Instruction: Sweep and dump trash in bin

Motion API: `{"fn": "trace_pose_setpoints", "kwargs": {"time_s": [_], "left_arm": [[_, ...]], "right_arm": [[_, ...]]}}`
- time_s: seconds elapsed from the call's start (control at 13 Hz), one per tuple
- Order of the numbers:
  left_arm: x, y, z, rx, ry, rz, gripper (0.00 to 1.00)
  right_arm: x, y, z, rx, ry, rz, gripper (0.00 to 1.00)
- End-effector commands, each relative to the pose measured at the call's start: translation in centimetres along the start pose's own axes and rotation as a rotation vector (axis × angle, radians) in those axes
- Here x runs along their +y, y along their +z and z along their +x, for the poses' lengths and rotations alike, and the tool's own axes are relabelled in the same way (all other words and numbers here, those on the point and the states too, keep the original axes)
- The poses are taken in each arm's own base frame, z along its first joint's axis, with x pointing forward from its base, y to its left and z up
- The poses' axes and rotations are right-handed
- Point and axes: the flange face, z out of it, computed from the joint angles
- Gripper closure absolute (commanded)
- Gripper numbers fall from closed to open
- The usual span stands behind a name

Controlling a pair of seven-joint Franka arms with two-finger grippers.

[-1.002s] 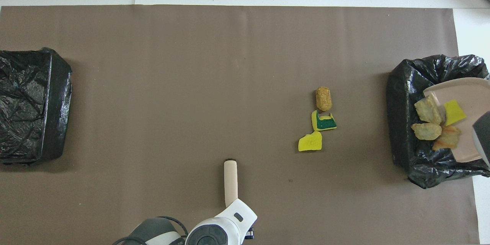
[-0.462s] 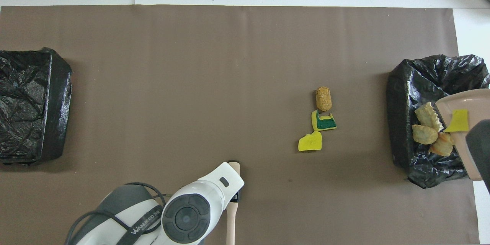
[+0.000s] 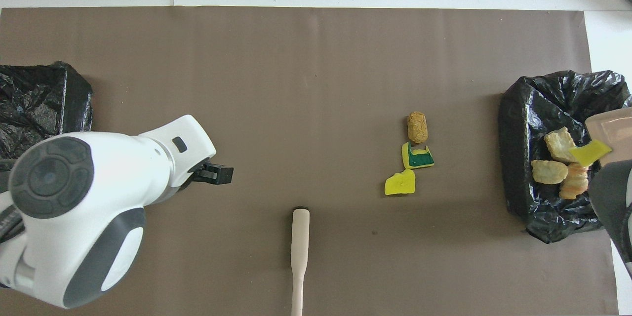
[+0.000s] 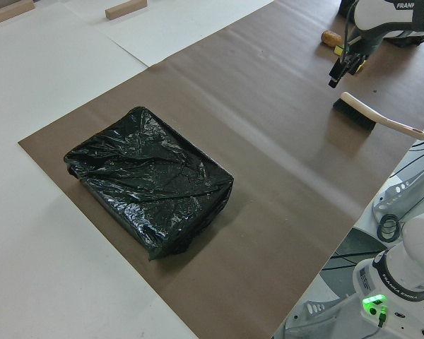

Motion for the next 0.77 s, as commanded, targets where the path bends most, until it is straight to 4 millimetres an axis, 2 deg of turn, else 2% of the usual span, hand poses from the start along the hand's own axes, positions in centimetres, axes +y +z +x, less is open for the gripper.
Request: {"fn": "trace_pose_setpoints", "kwargs": {"time_s": [0.0,0.15,0.39,0.54,0.69], "left_arm": [[-3.8,-4.4,3.1,0.005,0.003,0.034,0.0],[-8.2,-7.8,3.6,0.022,0.0,0.041,0.0],[-14.2,-12.7,3.4,0.035,0.022,0.051,0.0],[-16.2,-14.3,2.9,0.037,0.01,0.05,0.0],[-17.9,-16.0,2.1,0.02,-0.037,0.001,0.0]], "right_arm": [[-0.9,-2.3,0.8,-0.079,0.019,-0.033,1.0],[-0.9,-3.2,1.1,-0.086,0.022,-0.037,1.0],[-2.0,-10.2,1.5,-0.069,0.11,-0.067,1.0],[-3.0,-11.9,0.8,0.076,0.186,-0.038,1.0],[-4.1,-12.4,1.4,0.154,0.277,0.024,1.0]]}}
